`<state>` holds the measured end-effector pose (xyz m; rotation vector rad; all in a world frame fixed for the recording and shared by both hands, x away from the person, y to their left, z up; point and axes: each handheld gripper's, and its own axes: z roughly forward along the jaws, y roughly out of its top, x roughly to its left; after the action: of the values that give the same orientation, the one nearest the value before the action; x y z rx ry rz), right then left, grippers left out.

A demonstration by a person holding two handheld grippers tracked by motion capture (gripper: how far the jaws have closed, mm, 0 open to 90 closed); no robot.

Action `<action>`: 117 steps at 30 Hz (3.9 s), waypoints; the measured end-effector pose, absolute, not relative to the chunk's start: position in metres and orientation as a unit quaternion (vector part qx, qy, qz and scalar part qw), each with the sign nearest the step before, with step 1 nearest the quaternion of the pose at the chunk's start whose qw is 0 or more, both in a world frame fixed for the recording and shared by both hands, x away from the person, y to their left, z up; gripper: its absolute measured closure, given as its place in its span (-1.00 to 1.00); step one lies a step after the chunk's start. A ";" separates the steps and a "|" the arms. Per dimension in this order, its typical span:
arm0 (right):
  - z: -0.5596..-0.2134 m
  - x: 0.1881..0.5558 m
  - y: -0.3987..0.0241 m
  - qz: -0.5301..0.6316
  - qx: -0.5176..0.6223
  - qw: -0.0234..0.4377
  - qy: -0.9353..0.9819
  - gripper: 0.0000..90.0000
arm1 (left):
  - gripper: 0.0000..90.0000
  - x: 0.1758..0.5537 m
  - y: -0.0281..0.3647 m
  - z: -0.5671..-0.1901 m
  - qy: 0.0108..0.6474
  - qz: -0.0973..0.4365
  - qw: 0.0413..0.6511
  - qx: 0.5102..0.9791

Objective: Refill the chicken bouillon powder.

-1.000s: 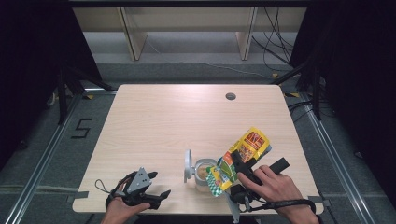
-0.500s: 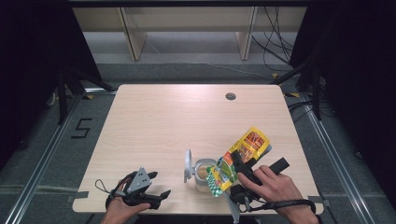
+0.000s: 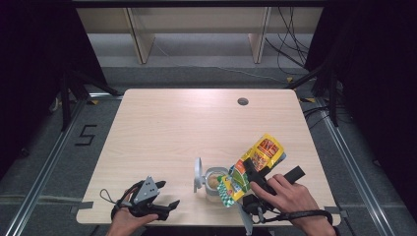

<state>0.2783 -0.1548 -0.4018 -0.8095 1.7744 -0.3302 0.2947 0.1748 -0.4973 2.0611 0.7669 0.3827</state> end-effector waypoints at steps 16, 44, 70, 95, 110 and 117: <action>-0.401 0.278 -0.155 -0.144 -0.345 0.553 0.745 0.27 | -0.58 0.295 0.175 -0.497 0.309 0.154 0.440 0.829; -0.400 0.278 -0.157 -0.139 -0.340 0.548 0.751 0.27 | -0.58 0.295 0.175 -0.497 0.308 0.151 0.438 0.831; -0.402 0.279 -0.160 -0.123 -0.326 0.558 0.754 0.28 | -0.58 0.294 0.174 -0.498 0.315 0.152 0.447 0.823; -0.401 0.279 -0.162 -0.114 -0.319 0.553 0.761 0.28 | -0.58 0.296 0.175 -0.497 0.302 0.157 0.444 0.829; -0.404 0.284 -0.174 -0.051 -0.293 0.545 0.784 0.29 | -0.58 0.296 0.177 -0.496 0.301 0.161 0.436 0.833; -0.408 0.286 -0.183 0.007 -0.255 0.529 0.810 0.31 | -0.57 0.295 0.175 -0.497 0.315 0.152 0.445 0.824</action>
<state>0.2865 -0.1834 -0.4075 -0.6086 1.9337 0.0163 0.2949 0.1755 -0.4973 2.0431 0.7804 0.3773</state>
